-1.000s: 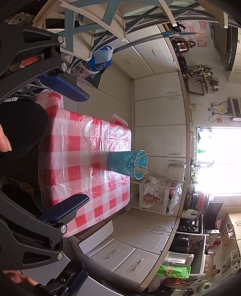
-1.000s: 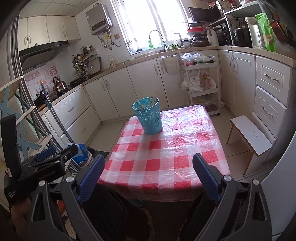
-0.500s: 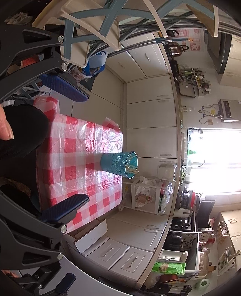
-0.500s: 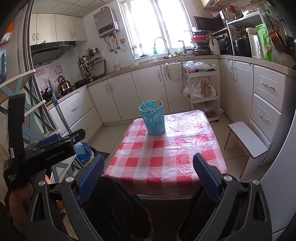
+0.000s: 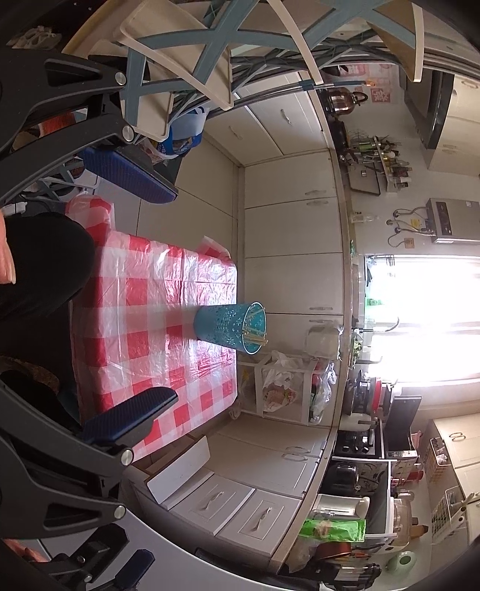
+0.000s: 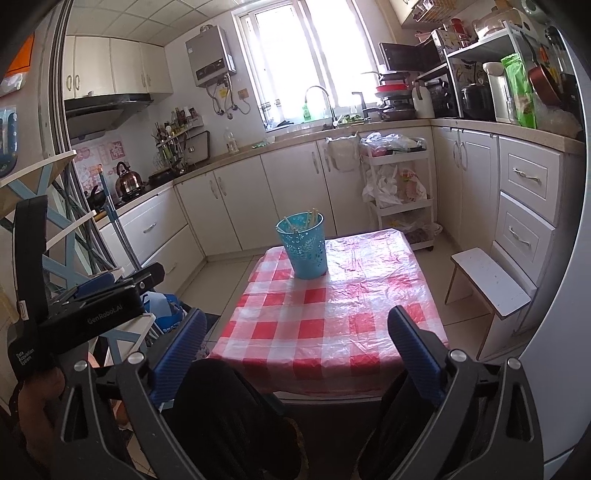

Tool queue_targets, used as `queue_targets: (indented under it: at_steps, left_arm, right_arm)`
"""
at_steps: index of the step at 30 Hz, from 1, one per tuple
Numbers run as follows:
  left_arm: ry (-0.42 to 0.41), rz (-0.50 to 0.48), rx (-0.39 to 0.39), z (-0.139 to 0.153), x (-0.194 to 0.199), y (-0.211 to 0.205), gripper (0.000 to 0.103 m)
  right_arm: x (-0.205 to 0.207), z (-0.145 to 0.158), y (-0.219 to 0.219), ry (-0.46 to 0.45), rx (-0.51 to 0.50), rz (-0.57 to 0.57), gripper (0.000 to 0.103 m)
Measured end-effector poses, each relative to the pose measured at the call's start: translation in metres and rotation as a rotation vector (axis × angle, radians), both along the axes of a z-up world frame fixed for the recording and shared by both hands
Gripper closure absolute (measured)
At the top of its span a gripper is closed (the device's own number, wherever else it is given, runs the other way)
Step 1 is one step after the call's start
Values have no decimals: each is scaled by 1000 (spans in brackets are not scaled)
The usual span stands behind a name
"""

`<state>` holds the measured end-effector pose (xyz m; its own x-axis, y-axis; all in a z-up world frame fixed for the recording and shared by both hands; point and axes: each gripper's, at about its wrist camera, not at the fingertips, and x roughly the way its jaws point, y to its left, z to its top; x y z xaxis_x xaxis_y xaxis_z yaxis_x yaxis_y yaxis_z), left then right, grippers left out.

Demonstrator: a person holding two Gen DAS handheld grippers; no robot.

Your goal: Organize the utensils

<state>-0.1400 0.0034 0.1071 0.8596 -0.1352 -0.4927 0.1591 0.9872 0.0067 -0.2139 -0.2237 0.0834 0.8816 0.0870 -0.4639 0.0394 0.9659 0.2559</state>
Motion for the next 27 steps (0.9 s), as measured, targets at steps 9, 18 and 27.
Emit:
queue_targets:
  at_steps: [9,18,27]
  left_arm:
    - [-21,9,-2,5,-8,3,7]
    - [-28,14,-2,6,-11,4,7]
    - [-48,32,-8,10,-14,8,7]
  right_arm:
    - [-5,2,0,-4,1,2,8]
    - [-6,1,1,-4,1,4,8]
    - [-11,7,4,-17,-4,4,8]
